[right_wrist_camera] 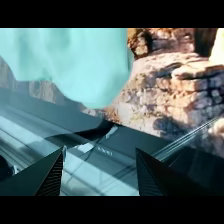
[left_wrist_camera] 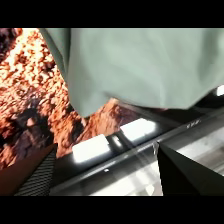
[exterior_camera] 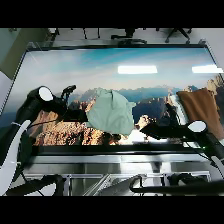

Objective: Fold the shirts.

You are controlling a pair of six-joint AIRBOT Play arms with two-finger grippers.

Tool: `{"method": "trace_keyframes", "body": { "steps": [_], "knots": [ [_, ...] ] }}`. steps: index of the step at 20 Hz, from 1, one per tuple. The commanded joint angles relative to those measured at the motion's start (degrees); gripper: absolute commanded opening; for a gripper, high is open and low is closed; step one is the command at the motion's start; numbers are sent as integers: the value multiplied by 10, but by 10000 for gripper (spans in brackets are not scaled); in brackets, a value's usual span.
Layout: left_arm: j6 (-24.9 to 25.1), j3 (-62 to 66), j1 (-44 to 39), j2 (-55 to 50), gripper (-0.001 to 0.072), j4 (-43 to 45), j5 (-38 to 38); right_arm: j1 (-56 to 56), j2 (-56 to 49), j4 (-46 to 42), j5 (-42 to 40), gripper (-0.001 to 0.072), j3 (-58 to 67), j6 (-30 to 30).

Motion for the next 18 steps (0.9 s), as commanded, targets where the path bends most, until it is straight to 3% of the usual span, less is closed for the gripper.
{"method": "trace_keyframes", "body": {
  "steps": [1, 5, 6, 8, 9, 10, 12, 13, 18],
  "knots": [
    [62, -84, 30, -29, 671, -105, 106, 59, -82, 59, -90, 497, -9, -66],
    [106, -36, 33, -112, 669, -158, 89, 152, -183, 74, -187, 497, 24, -73],
    [109, -18, 27, -130, 635, -162, 82, 166, -203, 73, -191, 497, 41, -73],
    [126, 18, 21, -159, 261, -161, 54, 182, -236, 73, -194, 492, 77, -79],
    [130, 32, 19, -169, 138, -161, 37, 186, -248, 74, -193, 389, 92, -85],
    [131, 45, 19, -175, 14, -161, 18, 186, -254, 74, -185, 179, 107, -93],
    [134, 68, 20, -172, 14, -162, -12, 184, -250, 73, -167, 44, 135, -95],
    [134, 80, 20, -165, 13, -162, -27, 182, -241, 73, -152, 15, 151, -99],
    [119, 155, 16, -40, 12, -167, -80, 145, -124, 69, -54, 14, 260, -101]
  ]
}}
